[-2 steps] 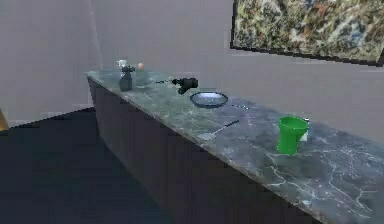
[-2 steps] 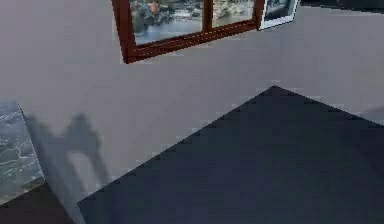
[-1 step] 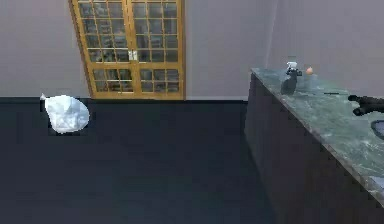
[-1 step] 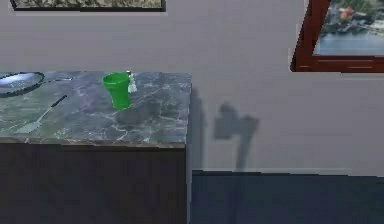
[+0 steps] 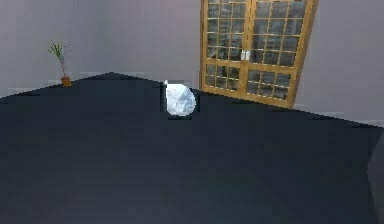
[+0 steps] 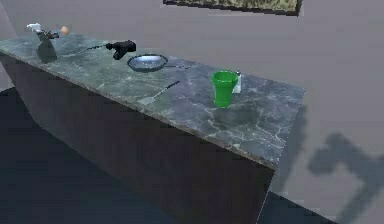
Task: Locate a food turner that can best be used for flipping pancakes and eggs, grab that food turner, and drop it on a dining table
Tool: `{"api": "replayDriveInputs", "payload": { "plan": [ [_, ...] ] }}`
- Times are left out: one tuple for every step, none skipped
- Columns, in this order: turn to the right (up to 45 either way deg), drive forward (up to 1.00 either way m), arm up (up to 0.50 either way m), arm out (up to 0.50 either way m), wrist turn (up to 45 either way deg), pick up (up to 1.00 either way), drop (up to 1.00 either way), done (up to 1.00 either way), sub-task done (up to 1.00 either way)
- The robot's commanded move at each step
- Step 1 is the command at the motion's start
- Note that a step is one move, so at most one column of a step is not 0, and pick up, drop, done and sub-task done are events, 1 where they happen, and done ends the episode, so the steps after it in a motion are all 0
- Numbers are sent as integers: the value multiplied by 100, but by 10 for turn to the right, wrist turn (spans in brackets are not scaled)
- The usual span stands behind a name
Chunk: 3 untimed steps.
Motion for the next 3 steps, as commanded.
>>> {"api": "replayDriveInputs", "payload": {
  "plan": [
    [-30, 0, 0, 0, 0, 0, 0, 0, 0],
    [450, 0, 0, 0, 0, 0, 0, 0, 0],
    [210, 0, 0, 0, 0, 0, 0, 0, 0]
  ]
}}
